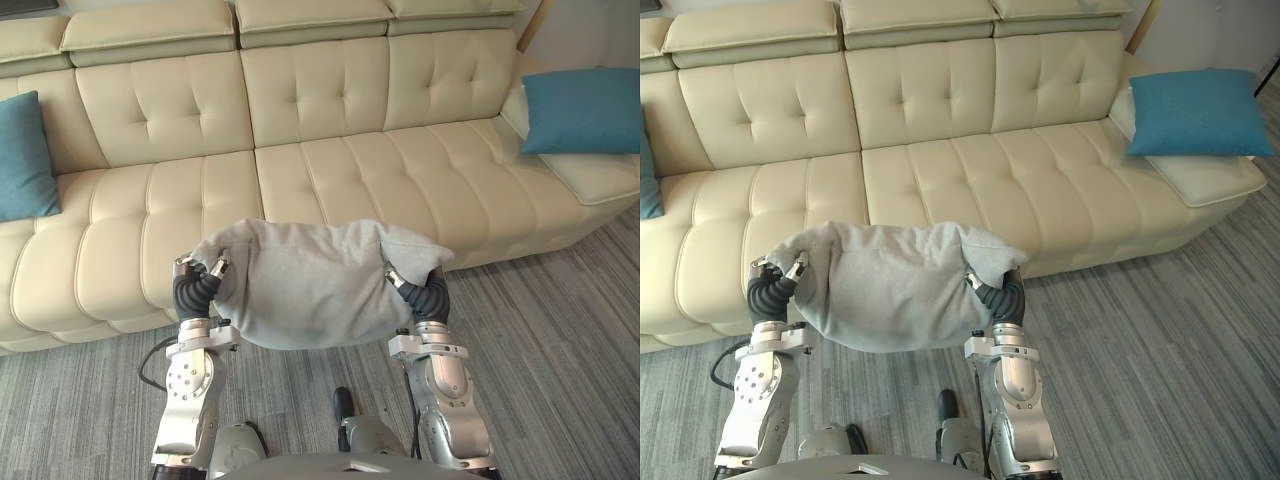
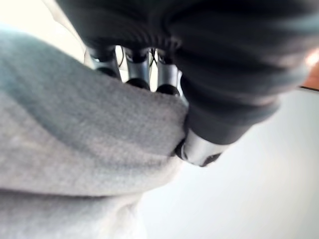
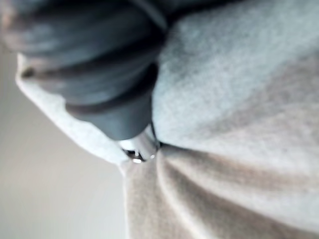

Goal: Pick up cushions and gather them together orderly.

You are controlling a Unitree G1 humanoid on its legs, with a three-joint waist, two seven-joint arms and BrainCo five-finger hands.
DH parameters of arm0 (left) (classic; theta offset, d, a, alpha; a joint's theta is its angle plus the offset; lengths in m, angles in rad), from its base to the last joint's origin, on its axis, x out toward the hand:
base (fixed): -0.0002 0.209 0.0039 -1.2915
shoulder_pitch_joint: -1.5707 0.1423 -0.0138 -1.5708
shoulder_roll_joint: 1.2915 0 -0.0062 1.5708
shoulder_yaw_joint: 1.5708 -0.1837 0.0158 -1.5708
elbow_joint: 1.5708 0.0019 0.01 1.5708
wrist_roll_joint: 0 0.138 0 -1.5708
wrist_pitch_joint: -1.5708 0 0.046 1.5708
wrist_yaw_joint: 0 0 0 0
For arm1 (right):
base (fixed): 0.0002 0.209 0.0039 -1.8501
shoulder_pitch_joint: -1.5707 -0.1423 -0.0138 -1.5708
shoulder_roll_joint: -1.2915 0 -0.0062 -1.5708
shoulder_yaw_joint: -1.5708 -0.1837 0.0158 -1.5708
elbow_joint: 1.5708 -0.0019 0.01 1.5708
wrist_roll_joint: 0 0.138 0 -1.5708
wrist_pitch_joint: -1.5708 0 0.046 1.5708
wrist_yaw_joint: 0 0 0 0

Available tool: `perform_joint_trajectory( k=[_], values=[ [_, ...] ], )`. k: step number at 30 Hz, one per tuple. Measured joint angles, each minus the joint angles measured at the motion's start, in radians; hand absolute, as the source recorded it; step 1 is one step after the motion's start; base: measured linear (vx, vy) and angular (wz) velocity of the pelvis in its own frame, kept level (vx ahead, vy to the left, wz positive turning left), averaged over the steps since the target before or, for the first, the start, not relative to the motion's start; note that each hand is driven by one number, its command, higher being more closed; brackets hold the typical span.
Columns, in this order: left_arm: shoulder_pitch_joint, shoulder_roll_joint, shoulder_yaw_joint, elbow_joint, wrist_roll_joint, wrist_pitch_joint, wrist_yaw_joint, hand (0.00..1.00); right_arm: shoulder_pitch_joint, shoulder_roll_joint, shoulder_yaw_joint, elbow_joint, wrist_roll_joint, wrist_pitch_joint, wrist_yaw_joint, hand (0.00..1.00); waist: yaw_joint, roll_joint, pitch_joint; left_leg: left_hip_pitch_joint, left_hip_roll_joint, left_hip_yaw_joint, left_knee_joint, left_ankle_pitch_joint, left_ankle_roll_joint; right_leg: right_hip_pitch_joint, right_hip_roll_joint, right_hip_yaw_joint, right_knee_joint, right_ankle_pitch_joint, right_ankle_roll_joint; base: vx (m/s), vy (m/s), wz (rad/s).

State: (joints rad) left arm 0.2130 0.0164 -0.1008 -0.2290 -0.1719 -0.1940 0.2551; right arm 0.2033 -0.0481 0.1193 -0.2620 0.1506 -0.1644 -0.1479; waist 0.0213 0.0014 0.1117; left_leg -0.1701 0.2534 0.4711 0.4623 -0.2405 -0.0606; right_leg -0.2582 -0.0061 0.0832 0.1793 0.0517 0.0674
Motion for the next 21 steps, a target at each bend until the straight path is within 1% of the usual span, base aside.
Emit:
perform_joint_trajectory(
  k=[1,4,5,6,7,8,9,10,11,12,13,14,15,16,17,18,19,20,21],
  values=[
    [0.011,-0.002,-0.001,0.000,0.000,0.001,0.000,1.00,0.001,0.000,0.000,0.003,0.000,0.000,0.005,1.00,0.000,0.000,0.000,0.001,-0.005,0.000,-0.007,0.002,0.000,-0.001,-0.004,-0.001,-0.001,-0.005,-0.006,-0.02,0.024,0.05],
    [0.026,-0.010,-0.004,0.000,0.000,0.014,-0.003,1.00,0.029,0.000,0.000,0.003,0.000,0.000,0.008,1.00,0.005,0.001,-0.001,-0.002,-0.018,-0.009,-0.024,0.011,0.000,-0.008,-0.020,-0.016,0.027,-0.023,-0.007,0.02,0.015,0.18],
    [0.030,-0.010,-0.006,0.000,0.000,0.017,-0.006,1.00,0.040,-0.001,0.000,0.003,0.000,0.001,0.008,1.00,0.004,0.005,0.001,-0.007,-0.016,-0.020,-0.016,0.011,0.000,-0.013,-0.024,-0.028,0.055,-0.038,-0.007,0.05,-0.016,0.44],
    [0.038,-0.010,-0.012,0.000,0.000,0.019,-0.011,1.00,0.065,0.000,0.000,0.003,0.000,0.001,0.008,1.00,-0.004,0.012,0.002,-0.015,-0.009,-0.045,0.006,0.009,-0.003,-0.015,-0.029,-0.058,0.095,-0.072,-0.011,0.04,-0.023,0.49],
    [0.042,-0.010,-0.012,0.000,0.000,0.019,-0.015,1.00,0.075,-0.001,0.000,0.003,0.001,0.001,0.008,1.00,-0.006,0.014,0.003,-0.015,-0.005,-0.055,0.018,0.006,-0.007,-0.013,-0.033,-0.069,0.109,-0.088,-0.015,0.01,-0.025,0.56],
    [0.053,-0.009,-0.013,0.000,0.000,0.019,-0.021,1.00,0.098,-0.001,0.001,0.002,0.001,0.001,0.008,1.00,-0.003,0.018,0.004,-0.020,0.008,-0.076,0.055,0.003,-0.013,-0.005,-0.031,-0.090,0.132,-0.115,-0.013,0.00,-0.030,0.34],
    [0.059,-0.009,-0.015,0.000,0.000,0.019,-0.021,1.00,0.109,-0.002,0.003,0.000,0.001,0.001,0.008,1.00,0.001,0.024,0.005,-0.028,0.015,-0.090,0.081,0.003,-0.013,0.002,-0.029,-0.097,0.141,-0.128,-0.014,0.00,-0.044,0.37],
    [0.070,-0.013,-0.020,0.000,0.000,0.019,-0.022,1.00,0.118,-0.006,0.003,-0.004,0.002,0.001,0.008,1.00,0.003,0.040,0.007,-0.058,0.029,-0.119,0.143,0.014,-0.021,0.014,-0.025,-0.111,0.143,-0.139,-0.022,0.00,-0.055,0.29],
    [0.076,-0.018,-0.019,0.000,0.000,0.020,-0.023,1.00,0.118,-0.008,0.003,-0.011,0.002,0.002,0.008,1.00,0.002,0.048,0.006,-0.096,0.034,-0.141,0.191,0.046,-0.016,0.020,-0.030,-0.119,0.126,-0.138,-0.024,-0.01,-0.027,0.25],
    [0.078,-0.018,-0.019,0.000,0.000,0.020,-0.023,1.00,0.118,-0.010,0.003,-0.015,0.002,0.002,0.008,1.00,0.002,0.051,0.005,-0.118,0.034,-0.148,0.213,0.069,-0.010,0.022,-0.034,-0.123,0.109,-0.134,-0.030,0.00,0.003,0.14],
    [0.078,-0.020,-0.019,0.000,0.000,0.021,-0.025,1.00,0.120,-0.021,0.002,-0.047,0.001,0.008,0.006,1.00,0.012,0.046,0.009,-0.165,0.013,-0.151,0.192,0.109,0.015,0.041,-0.049,-0.126,0.017,-0.120,-0.051,0.05,0.015,0.01],
    [0.078,-0.029,-0.020,0.001,0.000,0.020,-0.028,1.00,0.119,-0.029,0.000,-0.064,0.001,0.009,0.006,1.00,0.021,0.074,-0.002,-0.146,0.003,-0.153,0.090,0.098,0.013,0.044,-0.031,-0.138,0.011,-0.121,-0.052,0.07,-0.003,-0.17],
    [0.085,-0.041,-0.017,-0.019,0.000,0.017,-0.031,1.00,0.115,-0.040,0.000,-0.096,0.001,0.005,0.006,1.00,0.035,0.114,0.004,-0.110,0.032,-0.154,-0.023,0.068,-0.014,-0.020,-0.004,-0.198,0.221,-0.175,-0.065,0.09,-0.078,0.03],
    [0.073,0.005,-0.009,-0.026,0.000,0.017,-0.032,1.00,0.117,0.000,0.015,-0.102,0.001,0.013,0.004,1.00,0.033,0.026,0.022,-0.103,-0.002,-0.123,0.024,0.057,-0.044,0.000,-0.058,-0.207,0.322,-0.312,-0.062,0.07,-0.146,0.07],
    [0.072,0.005,-0.008,-0.019,-0.001,0.020,-0.032,1.00,0.110,0.000,0.016,-0.103,0.001,0.013,0.004,1.00,0.037,0.021,0.027,-0.112,0.009,-0.134,0.059,0.044,-0.057,0.006,-0.056,-0.210,0.327,-0.326,-0.062,0.03,-0.130,0.23],
    [0.081,-0.001,-0.010,-0.015,0.000,0.032,-0.031,1.00,0.105,-0.014,0.016,-0.101,0.001,0.018,0.001,1.00,0.040,0.023,0.033,-0.173,0.019,-0.181,0.137,0.024,-0.078,0.021,-0.036,-0.205,0.303,-0.326,-0.063,0.02,-0.046,0.02],
    [0.085,0.000,-0.017,-0.016,0.000,0.035,-0.031,1.00,0.103,-0.022,0.013,-0.106,0.001,0.018,-0.008,1.00,0.041,0.032,0.021,-0.217,0.002,-0.207,0.093,0.016,-0.080,0.017,-0.038,-0.199,0.277,-0.326,-0.062,0.04,0.068,-0.09],
    [0.087,-0.003,-0.019,-0.017,0.000,0.035,-0.031,1.00,0.102,-0.022,0.015,-0.109,0.001,0.016,-0.009,1.00,0.043,0.032,0.022,-0.230,-0.002,-0.215,0.041,0.046,-0.053,0.014,-0.035,-0.189,0.273,-0.329,-0.055,0.08,0.104,-0.25],
    [0.088,-0.003,-0.019,-0.017,-0.001,0.037,-0.031,1.00,0.105,-0.021,0.017,-0.108,0.001,0.016,-0.009,1.00,0.049,0.039,0.016,-0.225,-0.004,-0.216,0.041,0.072,-0.037,0.015,-0.031,-0.174,0.273,-0.331,-0.047,0.14,0.156,-0.42]
  ],
)
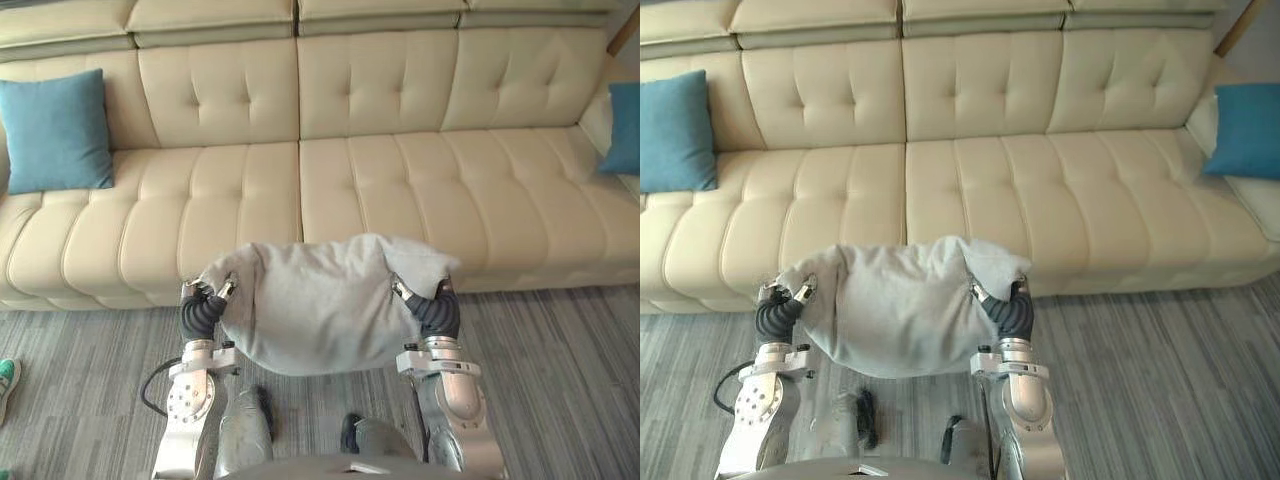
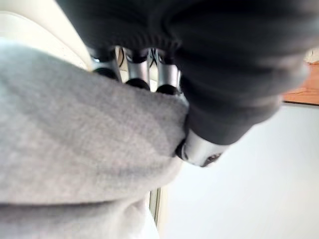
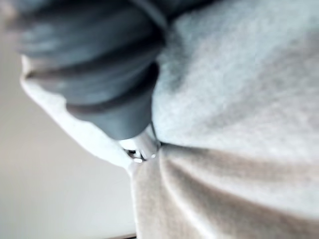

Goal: Pick up cushions and gather them together orderly.

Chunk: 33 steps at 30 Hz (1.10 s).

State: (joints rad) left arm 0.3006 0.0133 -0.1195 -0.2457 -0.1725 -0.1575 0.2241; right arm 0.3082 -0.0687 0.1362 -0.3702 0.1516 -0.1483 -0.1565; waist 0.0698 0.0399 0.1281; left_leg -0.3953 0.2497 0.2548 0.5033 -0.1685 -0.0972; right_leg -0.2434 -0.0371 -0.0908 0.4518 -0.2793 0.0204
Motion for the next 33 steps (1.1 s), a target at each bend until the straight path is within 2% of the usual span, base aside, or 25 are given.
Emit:
perform_joint_trajectory(
  k=[2,3,5,7,10,12,13,14,15,16,17,18,19,21,23,25,26,27,28,30,33],
  values=[
    [0.000,0.004,0.002,0.000,0.000,0.000,0.000,1.00,0.004,-0.001,0.012,0.011,0.000,0.000,0.002,1.00,0.004,-0.027,-0.013,0.008,-0.015,0.022,0.014,-0.011,0.050,-0.007,-0.003,0.054,-0.013,-0.002,0.021,0.25,0.181,-0.43],
    [0.001,0.006,0.005,0.000,0.000,0.000,0.000,1.00,0.002,0.000,0.017,0.019,0.000,0.000,0.003,1.00,0.008,-0.047,-0.020,0.007,-0.024,0.050,0.032,-0.037,0.067,-0.017,-0.017,0.083,-0.018,-0.002,0.033,0.25,0.161,-0.40],
    [0.005,0.008,0.009,0.000,0.000,0.001,0.000,1.00,-0.002,0.000,0.020,0.039,0.000,0.000,0.004,1.00,0.014,-0.068,-0.033,0.006,-0.046,0.052,0.038,-0.053,0.077,-0.030,-0.034,0.113,-0.029,0.004,0.054,0.23,0.166,-0.39],
    [-0.002,0.012,0.012,0.004,0.000,0.001,0.000,1.00,-0.021,0.000,0.020,0.097,0.000,-0.001,0.011,1.00,0.010,-0.092,-0.052,0.008,-0.100,0.048,0.011,-0.060,0.088,-0.036,-0.065,0.151,-0.069,0.021,0.084,0.32,0.183,-0.31],
    [-0.029,0.025,0.022,0.037,0.000,0.001,0.000,1.00,-0.081,-0.007,0.019,0.207,0.000,0.003,0.023,1.00,0.003,-0.094,-0.057,0.042,-0.127,0.047,-0.036,-0.060,0.088,-0.054,-0.078,0.165,-0.042,0.061,0.113,0.28,0.093,-0.26],
    [-0.042,0.028,0.033,0.049,0.000,0.001,0.000,1.00,-0.102,-0.014,0.020,0.246,0.000,0.008,0.036,1.00,0.003,-0.094,-0.057,0.039,-0.118,0.035,0.009,-0.059,0.089,-0.090,-0.075,0.159,0.046,0.096,0.108,0.18,0.052,-0.21],
    [-0.048,0.037,0.039,0.052,0.000,0.000,0.000,1.00,-0.109,-0.017,0.019,0.251,0.000,0.008,0.041,1.00,0.004,-0.097,-0.054,-0.021,-0.116,0.007,0.098,-0.076,0.082,-0.099,-0.074,0.158,0.079,0.109,0.100,0.11,0.123,0.01],
    [-0.057,0.033,0.035,0.061,0.000,-0.001,0.001,1.00,-0.134,-0.025,0.013,0.265,0.000,0.003,0.042,1.00,-0.001,-0.092,-0.058,-0.018,-0.159,-0.032,-0.048,-0.093,0.065,-0.114,-0.089,0.147,0.131,0.109,0.100,0.09,0.156,0.00],
    [-0.059,0.028,0.035,0.063,0.001,-0.002,0.002,1.00,-0.148,-0.014,0.009,0.280,-0.001,0.002,0.042,1.00,-0.004,-0.102,-0.051,-0.001,-0.169,-0.036,-0.093,-0.036,0.131,-0.123,-0.092,0.138,0.166,0.108,0.101,0.12,0.163,-0.05],
    [-0.052,0.041,0.041,0.073,0.000,0.012,0.010,1.00,-0.166,0.014,0.010,0.306,-0.001,0.008,0.044,1.00,-0.007,-0.121,-0.044,0.048,-0.174,-0.016,-0.122,-0.007,0.138,-0.176,-0.113,0.127,0.291,0.154,0.088,0.15,0.078,-0.03],
    [-0.049,0.043,0.041,0.072,0.000,0.013,0.013,1.00,-0.159,0.023,0.010,0.304,-0.001,0.007,0.045,1.00,-0.013,-0.112,-0.038,0.073,-0.165,-0.031,-0.123,-0.012,0.142,-0.184,-0.106,0.104,0.332,0.124,0.075,0.23,0.045,-0.03],
    [-0.053,0.044,0.041,0.067,0.000,0.012,0.013,1.00,-0.154,0.024,0.010,0.301,-0.001,0.007,0.047,1.00,-0.013,-0.091,-0.024,0.123,-0.144,-0.041,-0.138,-0.037,0.132,-0.201,-0.088,0.075,0.351,0.071,0.058,0.23,0.026,-0.05],
    [-0.054,0.046,0.041,0.064,0.000,0.010,0.013,1.00,-0.154,0.024,0.009,0.301,-0.001,0.007,0.048,1.00,-0.013,-0.085,-0.021,0.143,-0.136,-0.039,-0.146,-0.043,0.128,-0.217,-0.078,0.068,0.342,0.053,0.057,0.22,-0.004,-0.16],
    [-0.086,0.045,0.039,0.061,0.000,0.005,0.013,1.00,-0.149,0.022,0.003,0.298,0.000,0.007,0.049,1.00,-0.029,-0.081,-0.019,0.197,-0.123,-0.042,-0.166,-0.059,0.113,-0.256,-0.043,0.050,0.187,0.051,0.059,0.20,-0.063,0.11],
    [-0.118,0.046,0.037,0.063,0.001,0.005,0.010,1.00,-0.148,0.022,-0.014,0.297,0.000,0.004,0.049,1.00,-0.055,-0.086,-0.019,0.210,-0.130,-0.066,-0.153,-0.073,0.090,-0.266,-0.026,0.055,-0.016,0.142,0.036,0.24,-0.150,0.48],
    [-0.133,0.047,0.036,0.068,0.002,0.004,0.007,1.00,-0.118,0.022,-0.018,0.264,0.000,0.003,0.049,1.00,-0.069,-0.127,-0.015,0.244,-0.173,-0.091,-0.136,-0.121,0.047,-0.228,-0.041,0.079,-0.160,0.362,0.012,0.30,-0.269,0.46],
    [-0.142,0.009,0.036,0.079,0.002,0.004,0.006,1.00,-0.132,-0.014,-0.020,0.256,0.001,0.000,0.051,1.00,-0.052,-0.064,0.004,0.240,-0.128,-0.089,-0.121,-0.146,0.030,-0.214,-0.005,0.064,-0.164,0.340,0.009,0.20,-0.224,0.13],
    [-0.144,0.002,0.034,0.079,0.002,0.004,0.003,1.00,-0.134,-0.025,-0.023,0.253,0.001,0.000,0.050,1.00,-0.052,-0.050,0.009,0.240,-0.119,-0.090,-0.123,-0.149,0.025,-0.213,0.004,0.054,-0.169,0.333,0.006,0.17,-0.203,-0.08],
    [-0.152,-0.019,0.031,0.078,0.002,0.004,-0.001,1.00,-0.129,-0.047,-0.027,0.237,0.003,0.001,0.050,1.00,-0.053,-0.025,0.013,0.242,-0.096,-0.091,-0.142,-0.142,0.011,-0.213,0.020,0.033,-0.168,0.319,-0.009,0.18,-0.161,0.18],
    [-0.158,-0.034,0.028,0.078,0.001,0.003,-0.010,1.00,-0.113,-0.049,-0.031,0.209,0.012,0.001,0.050,1.00,-0.056,-0.022,0.012,0.262,-0.066,-0.096,-0.171,-0.126,-0.016,-0.208,0.033,-0.008,-0.134,0.285,-0.033,0.17,-0.150,0.34],
    [-0.156,-0.040,0.028,0.078,0.000,0.003,-0.011,1.00,-0.085,-0.050,-0.031,0.137,0.018,0.001,0.049,1.00,-0.052,-0.019,0.015,0.242,-0.046,-0.119,-0.110,-0.118,-0.026,-0.202,0.031,-0.052,-0.091,0.240,-0.046,0.10,-0.083,0.43]
  ],
)
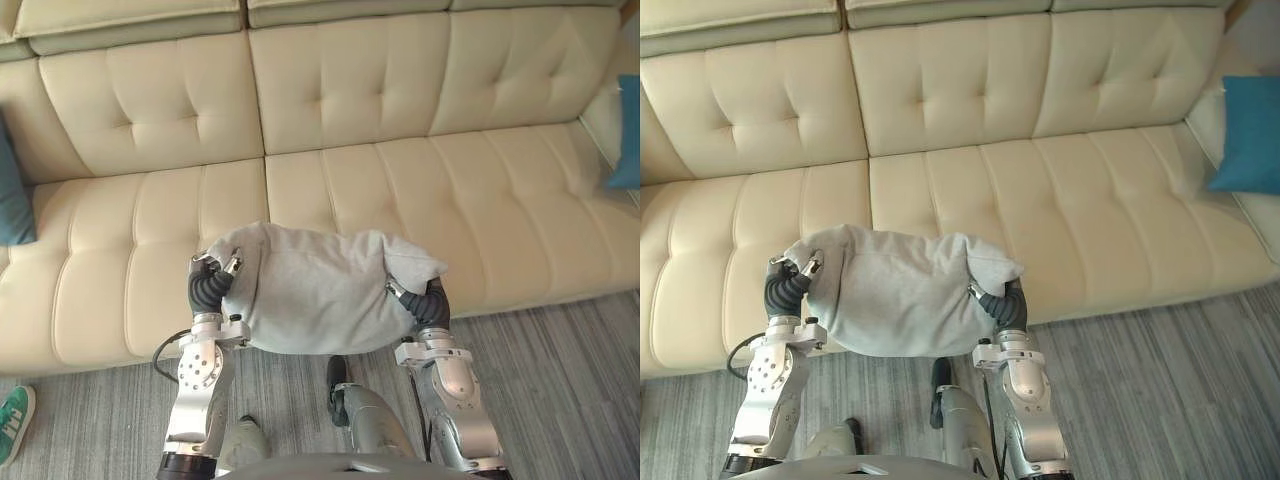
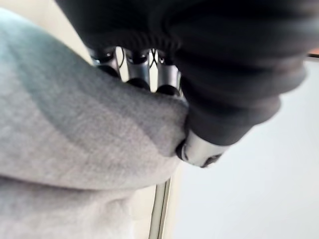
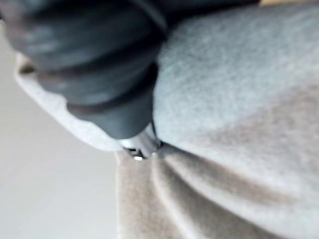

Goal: Pick up cushions and gather them together orderly.

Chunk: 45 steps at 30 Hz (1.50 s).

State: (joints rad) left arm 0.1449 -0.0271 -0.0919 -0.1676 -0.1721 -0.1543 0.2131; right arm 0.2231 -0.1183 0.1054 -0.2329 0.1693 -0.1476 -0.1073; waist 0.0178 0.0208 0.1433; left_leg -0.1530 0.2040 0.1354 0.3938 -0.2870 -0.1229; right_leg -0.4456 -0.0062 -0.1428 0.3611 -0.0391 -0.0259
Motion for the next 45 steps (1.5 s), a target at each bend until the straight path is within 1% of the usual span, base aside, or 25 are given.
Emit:
perform_joint_trajectory(
  k=[2,4,5,6,7,8,9,10,11,12,13,14,18,23,25,29,31,32,34,39,41,42,43,44,45],
  values=[
    [0.006,-0.002,-0.001,0.000,-0.001,0.000,0.000,1.00,0.021,-0.001,0.001,-0.033,0.001,0.000,-0.001,1.00,0.002,0.007,0.006,-0.035,0.017,0.001,0.106,0.003,0.006,0.026,-0.005,-0.025,0.019,-0.026,-0.003,0.05,-0.049,0.41],
    [0.014,-0.001,-0.002,-0.010,-0.001,-0.001,0.000,1.00,0.030,-0.009,0.007,-0.042,0.002,0.000,-0.002,1.00,0.012,0.008,0.007,-0.065,0.026,0.003,0.205,0.016,0.027,0.038,-0.010,-0.028,0.042,-0.063,-0.005,0.01,-0.048,0.19],
    [0.016,-0.001,-0.005,-0.020,-0.001,-0.006,0.000,1.00,0.038,-0.010,0.008,-0.052,0.002,0.000,-0.004,1.00,0.013,0.012,0.009,-0.095,0.034,0.009,0.256,0.034,0.049,0.039,-0.010,-0.028,0.043,-0.081,-0.009,-0.01,-0.042,0.12],
    [0.016,-0.001,-0.007,-0.022,-0.001,-0.009,0.000,1.00,0.043,-0.011,0.009,-0.058,0.002,0.001,-0.004,1.00,0.014,0.012,0.009,-0.108,0.036,0.015,0.272,0.044,0.058,0.039,-0.011,-0.027,0.040,-0.081,-0.010,0.02,-0.047,0.11],
    [0.016,-0.002,-0.009,-0.027,-0.001,-0.011,0.000,1.00,0.052,-0.010,0.011,-0.070,0.002,0.003,-0.004,1.00,0.014,0.012,0.009,-0.136,0.051,0.041,0.313,0.078,0.068,0.041,-0.013,-0.022,0.024,-0.080,-0.013,0.04,-0.019,0.06],
    [0.017,-0.001,-0.011,-0.032,-0.001,-0.011,0.000,1.00,0.051,-0.010,0.010,-0.072,0.002,0.003,-0.006,1.00,0.015,0.012,0.009,-0.161,0.058,0.054,0.331,0.086,0.078,0.045,-0.014,-0.018,0.012,-0.076,-0.019,0.08,-0.007,0.01],
    [0.022,-0.001,-0.020,-0.038,0.000,-0.011,0.000,1.00,0.048,-0.015,0.008,-0.074,0.002,0.003,-0.008,1.00,0.017,0.012,0.009,-0.158,0.056,0.063,0.312,0.050,0.080,0.048,-0.013,-0.009,0.002,-0.074,-0.022,0.09,0.040,-0.05],
    [0.029,-0.001,-0.032,-0.047,0.000,-0.010,0.000,1.00,0.047,-0.015,0.008,-0.082,0.002,0.003,-0.014,1.00,0.014,0.013,0.009,-0.157,0.047,0.071,0.243,0.008,0.077,0.049,-0.013,-0.001,-0.008,-0.064,-0.035,0.08,0.055,-0.08],
    [0.030,0.000,-0.033,-0.049,0.000,-0.010,0.000,1.00,0.047,-0.014,0.008,-0.087,0.002,0.003,-0.015,1.00,0.014,0.013,0.009,-0.155,0.046,0.075,0.207,0.001,0.073,0.049,-0.013,0.000,-0.011,-0.061,-0.033,0.07,0.088,-0.15],
    [0.031,0.002,-0.035,-0.051,0.000,-0.010,0.000,1.00,0.047,-0.014,0.008,-0.099,0.001,0.003,-0.015,1.00,0.018,0.013,0.009,-0.140,0.045,0.092,0.106,0.011,0.075,0.046,-0.010,0.003,-0.012,-0.055,-0.025,0.05,0.094,-0.33],
    [0.035,0.007,-0.035,-0.057,0.000,-0.011,0.000,1.00,0.043,-0.013,0.008,-0.106,0.001,0.002,-0.015,1.00,0.026,0.014,0.008,-0.122,0.045,0.107,0.042,0.049,0.044,0.037,-0.004,0.017,-0.005,-0.050,-0.013,0.07,0.184,-0.56],
    [0.035,0.022,-0.038,-0.058,0.000,-0.012,0.000,1.00,0.037,-0.008,0.009,-0.108,0.000,0.002,-0.015,1.00,0.031,0.007,0.006,-0.107,0.033,0.141,0.033,0.054,0.029,0.029,-0.005,0.048,-0.007,-0.032,0.015,0.07,0.163,-0.51],
    [-0.004,0.054,-0.037,-0.064,0.000,-0.012,-0.002,1.00,0.018,-0.008,0.009,-0.108,0.000,0.002,-0.015,1.00,0.031,0.007,0.005,-0.095,0.001,0.174,0.005,0.052,0.032,0.035,-0.025,0.085,-0.074,0.019,0.045,0.05,0.172,-0.29],
    [-0.091,0.127,-0.029,-0.111,0.000,-0.017,-0.007,1.00,-0.038,-0.008,0.006,-0.105,0.000,0.002,-0.012,1.00,0.031,0.002,-0.008,-0.042,-0.035,0.193,-0.069,0.073,0.045,0.068,-0.042,0.103,-0.116,0.035,0.057,0.02,0.066,-0.06],
    [-0.144,0.167,-0.024,-0.126,0.000,-0.024,-0.015,1.00,-0.081,-0.009,-0.005,-0.088,0.000,0.002,-0.006,1.00,0.023,0.001,-0.030,-0.034,-0.059,0.194,-0.132,0.109,0.050,0.071,-0.051,0.106,-0.160,0.061,0.061,0.01,0.015,0.08],
    [-0.255,0.251,-0.014,-0.095,0.024,-0.030,-0.044,1.00,-0.214,-0.016,-0.013,0.033,0.001,0.002,-0.004,1.00,0.007,0.000,-0.040,0.030,-0.085,0.194,-0.237,0.161,0.053,0.132,-0.052,0.107,-0.250,0.111,0.060,0.00,0.001,0.01],
    [-0.291,0.252,0.008,-0.077,0.039,-0.031,-0.040,1.00,-0.276,-0.015,-0.012,0.068,0.001,0.002,-0.004,1.00,0.003,-0.003,-0.047,0.020,-0.093,0.195,-0.255,0.173,0.059,0.132,-0.050,0.115,-0.292,0.142,0.059,-0.04,-0.010,-0.03],
    [-0.296,0.251,0.020,-0.071,0.047,-0.031,-0.029,1.00,-0.319,-0.015,-0.010,0.097,0.000,0.002,-0.004,1.00,0.000,-0.007,-0.057,0.006,-0.100,0.197,-0.261,0.179,0.062,0.133,-0.050,0.124,-0.337,0.171,0.061,-0.06,-0.019,-0.06],
    [-0.293,0.246,0.031,-0.041,0.060,-0.030,-0.017,1.00,-0.355,-0.015,-0.009,0.124,-0.001,0.003,-0.004,1.00,0.003,-0.008,-0.062,-0.006,-0.109,0.197,-0.265,0.184,0.066,0.147,-0.055,0.129,-0.395,0.207,0.065,-0.03,-0.006,-0.02],
    [-0.293,0.225,0.051,0.033,0.100,-0.016,0.027,1.00,-0.451,-0.009,-0.002,0.184,-0.002,0.005,-0.018,1.00,0.003,-0.008,-0.062,-0.012,-0.115,0.195,-0.262,0.185,0.066,0.164,-0.060,0.132,-0.440,0.239,0.062,-0.01,0.001,0.00],
    [-0.360,0.226,0.059,0.089,0.110,-0.010,0.073,1.00,-0.575,-0.006,0.002,0.228,-0.006,0.005,-0.066,1.00,0.010,-0.009,-0.061,-0.059,-0.115,0.188,-0.249,0.192,0.070,0.126,-0.062,0.131,-0.441,0.254,0.059,-0.07,-0.002,0.09],
    [-0.390,0.226,0.064,0.108,0.117,-0.006,0.083,1.00,-0.608,-0.005,0.002,0.238,-0.010,0.005,-0.079,1.00,0.013,-0.011,-0.060,-0.076,-0.115,0.185,-0.242,0.193,0.070,0.114,-0.063,0.131,-0.441,0.259,0.058,-0.09,-0.008,0.12],
    [-0.449,0.232,0.072,0.142,0.117,0.001,0.111,1.00,-0.673,-0.004,0.001,0.262,-0.012,0.005,-0.106,1.00,0.016,-0.014,-0.058,-0.108,-0.114,0.180,-0.231,0.199,0.070,0.089,-0.064,0.132,-0.441,0.270,0.057,-0.11,-0.005,0.17],
    [-0.528,0.258,0.069,0.188,0.117,0.006,0.139,1.00,-0.753,-0.005,-0.002,0.293,-0.019,0.005,-0.139,1.00,0.017,-0.017,-0.056,-0.146,-0.114,0.171,-0.221,0.208,0.070,0.059,-0.067,0.130,-0.441,0.279,0.055,-0.14,-0.009,0.23],
    [-0.627,0.291,0.068,0.239,0.117,0.014,0.169,1.00,-0.843,-0.008,-0.010,0.331,-0.020,0.005,-0.173,1.00,0.016,-0.027,-0.050,-0.182,-0.112,0.164,-0.214,0.219,0.068,0.029,-0.067,0.128,-0.441,0.290,0.053,-0.12,-0.011,0.21]
  ],
)
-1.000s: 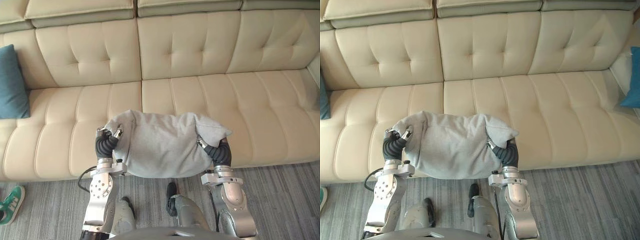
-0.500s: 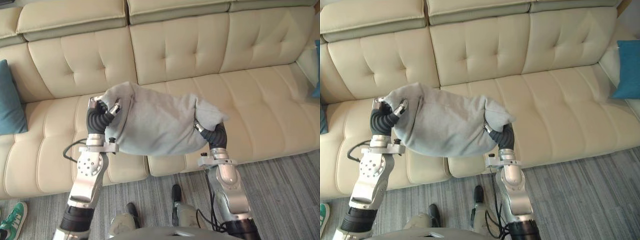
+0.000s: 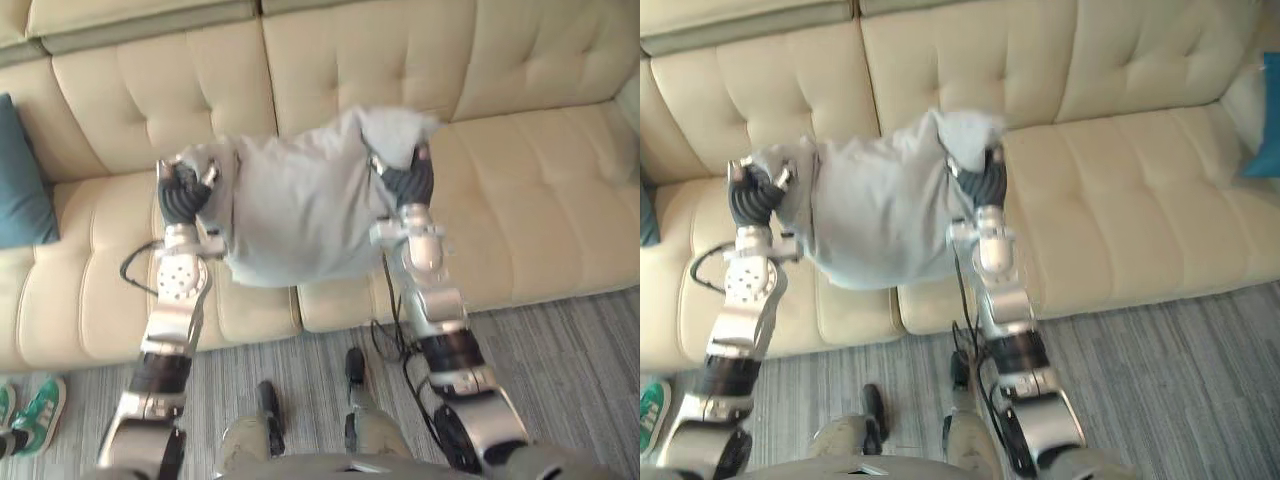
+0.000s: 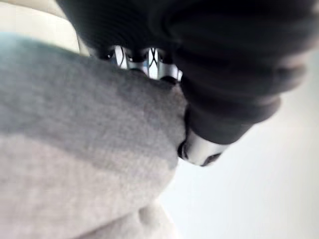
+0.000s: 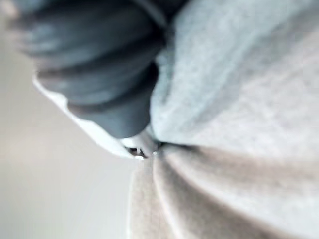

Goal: Pick up cushions and gather them together orderly.

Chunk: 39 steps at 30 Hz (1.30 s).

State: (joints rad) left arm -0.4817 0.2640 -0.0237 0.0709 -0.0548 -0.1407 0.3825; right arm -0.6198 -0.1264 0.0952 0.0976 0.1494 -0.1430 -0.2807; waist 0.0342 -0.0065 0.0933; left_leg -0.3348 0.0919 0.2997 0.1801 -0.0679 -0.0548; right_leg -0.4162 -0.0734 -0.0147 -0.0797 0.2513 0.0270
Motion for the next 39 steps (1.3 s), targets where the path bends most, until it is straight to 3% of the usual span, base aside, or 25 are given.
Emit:
perform_joint_trajectory(
  k=[3,5,8,11,22,27,28,36,39],
  values=[
    [-0.183,0.064,-0.017,0.077,0.000,0.002,0.054,1.00,-0.136,-0.006,-0.031,0.033,-0.006,0.000,-0.067,1.00,0.001,-0.019,0.021,-0.052,0.007,-0.011,0.015,0.014,-0.003,-0.040,-0.001,-0.003,0.000,0.013,-0.005,-0.12,-0.023,0.14],
    [-0.303,0.101,-0.028,0.123,0.000,0.002,0.069,1.00,-0.210,-0.027,-0.055,0.036,-0.037,0.000,-0.104,1.00,-0.002,-0.020,0.027,-0.105,0.007,-0.024,0.030,0.022,-0.003,-0.080,-0.005,-0.010,0.000,0.022,-0.007,-0.09,-0.025,0.20],
    [-0.479,0.144,-0.029,0.198,0.000,-0.003,0.072,1.00,-0.340,-0.059,-0.091,0.043,-0.040,0.000,-0.144,1.00,-0.002,-0.018,0.083,-0.161,0.005,-0.036,0.033,0.043,-0.003,-0.127,-0.009,-0.020,-0.001,0.036,-0.005,-0.09,-0.027,0.16],
    [-0.597,0.152,-0.029,0.264,-0.004,-0.002,0.072,1.00,-0.431,-0.084,-0.122,0.049,-0.039,0.000,-0.166,1.00,-0.002,-0.017,0.114,-0.233,0.009,-0.058,0.041,0.060,-0.007,-0.183,-0.007,-0.035,-0.001,0.047,-0.006,-0.06,-0.023,0.20],
    [-0.704,0.105,-0.012,0.429,-0.032,0.010,0.110,1.00,-0.530,-0.074,-0.177,0.258,0.005,0.020,-0.187,1.00,0.014,-0.013,0.132,-0.343,0.032,-0.060,0.052,0.064,-0.007,-0.287,0.004,-0.009,0.000,0.104,0.016,-0.01,0.017,0.01],
    [-0.736,0.099,0.086,0.428,-0.032,0.010,0.145,1.00,-0.625,-0.071,-0.178,0.275,0.022,0.015,-0.187,1.00,0.027,0.002,0.186,-0.427,0.041,-0.065,0.067,0.080,-0.006,-0.362,0.007,0.003,0.000,0.140,0.035,-0.05,0.020,0.05],
    [-0.745,0.097,0.111,0.422,-0.032,0.007,0.157,0.00,-0.652,-0.072,-0.178,0.275,0.022,0.006,-0.187,0.00,0.026,0.003,0.190,-0.456,0.041,-0.071,0.069,0.087,-0.008,-0.385,0.006,0.003,0.000,0.140,0.035,-0.07,0.005,0.14],
    [-0.743,0.088,0.184,0.400,-0.044,-0.022,0.181,0.00,-0.709,-0.087,-0.179,0.274,0.021,-0.041,-0.188,0.00,0.030,0.003,0.197,-0.542,0.056,-0.107,-0.002,0.160,-0.033,-0.481,0.028,0.001,0.000,0.136,0.035,-0.06,-0.030,0.14],
    [-0.743,0.080,0.190,0.382,-0.054,-0.022,0.181,0.00,-0.715,-0.119,-0.181,0.274,0.023,-0.044,-0.190,0.00,0.035,0.001,0.213,-0.536,0.060,-0.119,-0.067,0.214,-0.054,-0.493,0.040,-0.002,-0.001,0.101,0.023,-0.05,-0.053,0.17]
  ],
)
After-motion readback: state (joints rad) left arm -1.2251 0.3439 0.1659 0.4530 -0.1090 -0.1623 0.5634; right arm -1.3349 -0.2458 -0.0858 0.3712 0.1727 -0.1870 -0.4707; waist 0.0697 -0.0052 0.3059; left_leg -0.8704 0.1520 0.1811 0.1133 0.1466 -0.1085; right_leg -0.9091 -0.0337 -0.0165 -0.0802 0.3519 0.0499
